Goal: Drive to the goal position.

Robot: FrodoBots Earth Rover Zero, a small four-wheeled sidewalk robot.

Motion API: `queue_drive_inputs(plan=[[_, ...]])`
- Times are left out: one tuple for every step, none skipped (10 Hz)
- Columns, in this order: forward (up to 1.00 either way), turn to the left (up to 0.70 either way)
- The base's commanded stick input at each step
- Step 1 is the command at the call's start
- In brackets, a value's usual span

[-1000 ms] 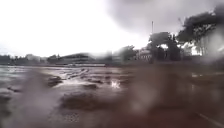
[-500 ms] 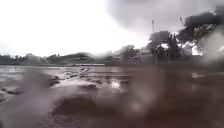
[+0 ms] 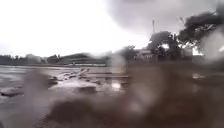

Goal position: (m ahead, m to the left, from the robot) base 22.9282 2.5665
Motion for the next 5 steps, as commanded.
queue_drive_inputs(plan=[[0.45, 0.0], [0.45, 0.0], [0.45, 0.0], [0.45, 0.0], [0.45, 0.0]])
